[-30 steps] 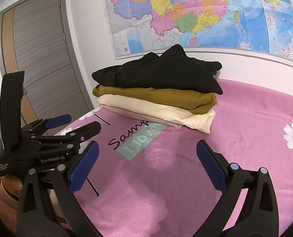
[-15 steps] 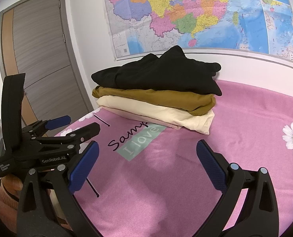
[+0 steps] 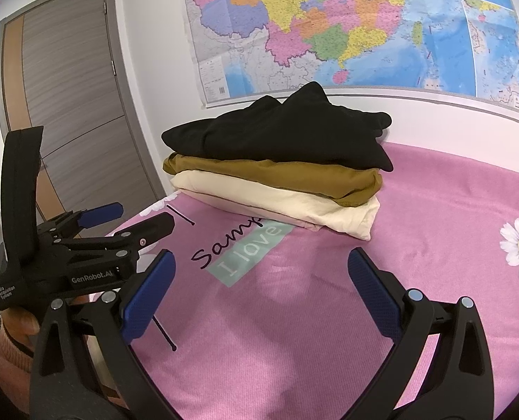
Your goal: Fold large clothes
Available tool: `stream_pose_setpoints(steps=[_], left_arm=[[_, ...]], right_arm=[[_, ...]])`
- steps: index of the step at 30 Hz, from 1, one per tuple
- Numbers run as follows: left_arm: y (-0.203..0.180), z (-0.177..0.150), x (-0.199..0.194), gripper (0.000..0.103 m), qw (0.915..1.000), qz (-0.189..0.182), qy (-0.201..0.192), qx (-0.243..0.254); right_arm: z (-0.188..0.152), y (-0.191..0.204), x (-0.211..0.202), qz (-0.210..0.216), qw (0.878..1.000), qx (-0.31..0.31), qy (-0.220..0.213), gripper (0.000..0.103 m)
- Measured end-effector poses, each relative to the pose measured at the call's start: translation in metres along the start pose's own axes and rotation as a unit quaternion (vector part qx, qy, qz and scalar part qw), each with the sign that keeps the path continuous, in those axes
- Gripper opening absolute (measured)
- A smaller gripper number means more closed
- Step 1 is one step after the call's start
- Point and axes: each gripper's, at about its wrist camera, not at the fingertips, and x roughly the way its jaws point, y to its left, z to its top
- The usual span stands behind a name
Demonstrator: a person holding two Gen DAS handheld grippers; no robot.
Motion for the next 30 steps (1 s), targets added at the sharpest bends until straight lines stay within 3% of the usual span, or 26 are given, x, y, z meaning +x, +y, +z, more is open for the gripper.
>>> stream_pose_setpoints(steps=[30], left_arm=[[-0.0026,0.0013,-0.0001,0.096,1.0000,0.001,-0.002,0.005]], right_arm=[[-0.0017,-0.0013,0.0008,0.004,1.000,0.003,0.002,0.097]])
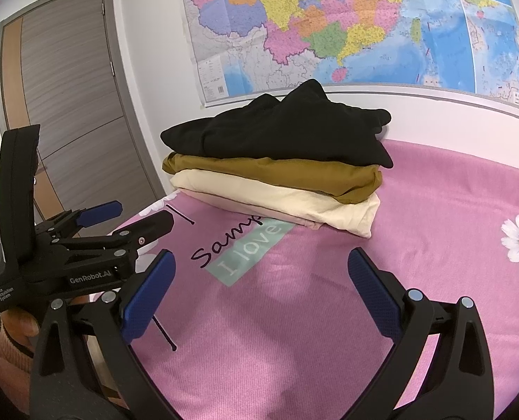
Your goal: Fold large clothes
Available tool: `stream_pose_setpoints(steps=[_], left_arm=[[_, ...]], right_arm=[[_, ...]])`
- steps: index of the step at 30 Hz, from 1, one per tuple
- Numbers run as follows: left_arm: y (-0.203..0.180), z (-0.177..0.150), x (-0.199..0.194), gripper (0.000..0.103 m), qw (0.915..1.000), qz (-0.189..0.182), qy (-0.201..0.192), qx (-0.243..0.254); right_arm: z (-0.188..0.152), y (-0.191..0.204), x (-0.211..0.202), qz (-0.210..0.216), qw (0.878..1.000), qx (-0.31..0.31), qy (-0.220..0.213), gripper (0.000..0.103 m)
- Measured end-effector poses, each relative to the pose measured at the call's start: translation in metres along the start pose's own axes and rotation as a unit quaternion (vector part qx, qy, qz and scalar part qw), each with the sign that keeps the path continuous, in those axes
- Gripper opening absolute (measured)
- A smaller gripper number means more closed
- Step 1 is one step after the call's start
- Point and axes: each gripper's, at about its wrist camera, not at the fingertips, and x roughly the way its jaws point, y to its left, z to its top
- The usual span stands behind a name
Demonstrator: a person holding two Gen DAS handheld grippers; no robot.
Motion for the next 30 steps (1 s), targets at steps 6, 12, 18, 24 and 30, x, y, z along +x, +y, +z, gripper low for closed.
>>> stream_pose_setpoints(steps=[6,12,18,24,30], left_arm=[[-0.0005,-0.0013,-0.0008,0.096,1.0000,-0.001,0.000,0.001],[-0.0013,-0.0018,-0.0003,0.096,1.0000,-0.003,0.001,0.001],[-0.0013,-0.0015,0.0005,0.096,1.0000,-0.004,0.001,0.001],[-0.0012,-0.0023,0.0010,0.096,1.0000,-0.003,0.002,0.001],[-0.0011,-0.0020,0.0012,0.096,1.0000,-0.004,0.002,0.002]], right_arm=[[-0.0005,0.0006,0.0002,0.000,1.000,0.000,0.001,0.097],[-0.0014,0.0015,0.0002,0.001,1.000,0.002,0.000,0.097],[-0.0022,0.0007,0.0000,0.003,1.000,0.002,0.001,0.097],[-0.0023,0.0010,-0.0001,0.003,1.000,0.002,0.000,0.097],[-0.0019,0.0003,0.0001,0.002,1.000,0.003,0.002,0.097]])
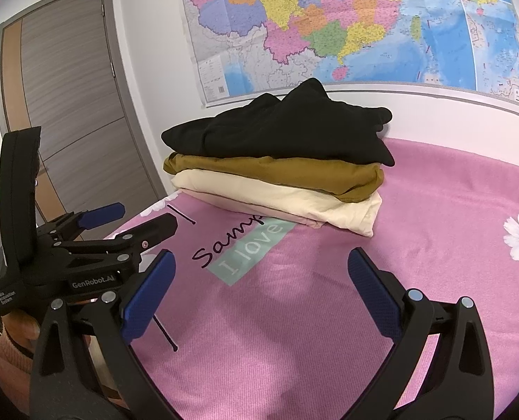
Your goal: Fold large clothes
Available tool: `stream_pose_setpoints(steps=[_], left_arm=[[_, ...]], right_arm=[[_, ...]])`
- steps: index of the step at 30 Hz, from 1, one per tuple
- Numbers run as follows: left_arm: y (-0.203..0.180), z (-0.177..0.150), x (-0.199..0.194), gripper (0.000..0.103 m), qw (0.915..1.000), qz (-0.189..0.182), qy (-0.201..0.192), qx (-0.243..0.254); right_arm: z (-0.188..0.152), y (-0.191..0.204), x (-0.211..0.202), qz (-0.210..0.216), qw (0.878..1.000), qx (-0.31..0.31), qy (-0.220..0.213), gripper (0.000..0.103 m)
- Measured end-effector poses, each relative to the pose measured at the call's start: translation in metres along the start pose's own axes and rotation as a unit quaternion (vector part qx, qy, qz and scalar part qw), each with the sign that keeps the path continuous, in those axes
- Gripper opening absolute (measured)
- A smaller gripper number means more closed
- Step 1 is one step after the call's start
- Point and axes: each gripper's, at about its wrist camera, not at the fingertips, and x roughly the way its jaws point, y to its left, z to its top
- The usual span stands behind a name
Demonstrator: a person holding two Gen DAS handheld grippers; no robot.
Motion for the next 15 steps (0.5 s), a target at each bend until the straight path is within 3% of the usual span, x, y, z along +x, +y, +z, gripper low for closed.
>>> stream_pose_setpoints(steps=[15], left_arm=[[-0.0004,-0.0030,0.0012,0.096,1.0000,0.000,0.003,0.000]], right_arm=[[0.0011,0.0017,-0.0003,0.001,1.000,0.000,0.000,0.097]])
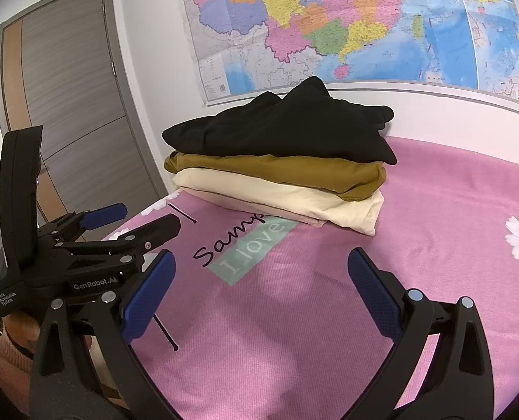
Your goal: Fold large clothes
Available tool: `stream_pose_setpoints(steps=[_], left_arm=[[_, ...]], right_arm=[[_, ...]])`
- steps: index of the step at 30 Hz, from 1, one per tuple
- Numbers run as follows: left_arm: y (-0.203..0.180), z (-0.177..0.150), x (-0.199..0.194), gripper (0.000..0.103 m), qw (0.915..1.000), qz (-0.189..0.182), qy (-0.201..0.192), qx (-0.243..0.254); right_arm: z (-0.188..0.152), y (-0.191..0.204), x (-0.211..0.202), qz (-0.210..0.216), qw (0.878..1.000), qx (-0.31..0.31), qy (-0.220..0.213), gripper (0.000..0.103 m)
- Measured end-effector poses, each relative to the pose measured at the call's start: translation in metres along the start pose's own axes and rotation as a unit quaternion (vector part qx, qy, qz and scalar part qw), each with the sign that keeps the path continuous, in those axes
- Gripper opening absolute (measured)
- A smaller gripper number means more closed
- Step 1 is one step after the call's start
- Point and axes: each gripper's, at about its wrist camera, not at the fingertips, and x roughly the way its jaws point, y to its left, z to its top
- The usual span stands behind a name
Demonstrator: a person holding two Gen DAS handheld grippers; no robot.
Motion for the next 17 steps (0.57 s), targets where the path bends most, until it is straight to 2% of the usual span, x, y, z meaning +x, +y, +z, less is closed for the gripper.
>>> stream_pose_setpoints(steps=[7,11,14,17], left_arm=[[-0.004,0.000,-0.002,0.096,0.9999,0.001,-0.015,-0.001],[-0.010,0.000,0.004,0.096,0.9999,-0.013,0.008,-0.007],[-0.022,0.000,0.010,0.096,0.9994,-0.026,0.019,-0.007],[-0.048,0.001,0.021,0.096,0.9969,-0.065,0.043,0.007]], right_arm=[[-0.001,-0.003,-0.001,0.001,1.000,0.005,-0.002,0.097],[-0.002,-0.009,-0.006,-0.004,1.000,0.012,-0.004,0.097],[-0.003,-0.021,-0.020,-0.025,0.999,0.022,-0.008,0.097],[-0.009,-0.043,-0.040,-0.071,0.997,0.040,-0.003,0.097]])
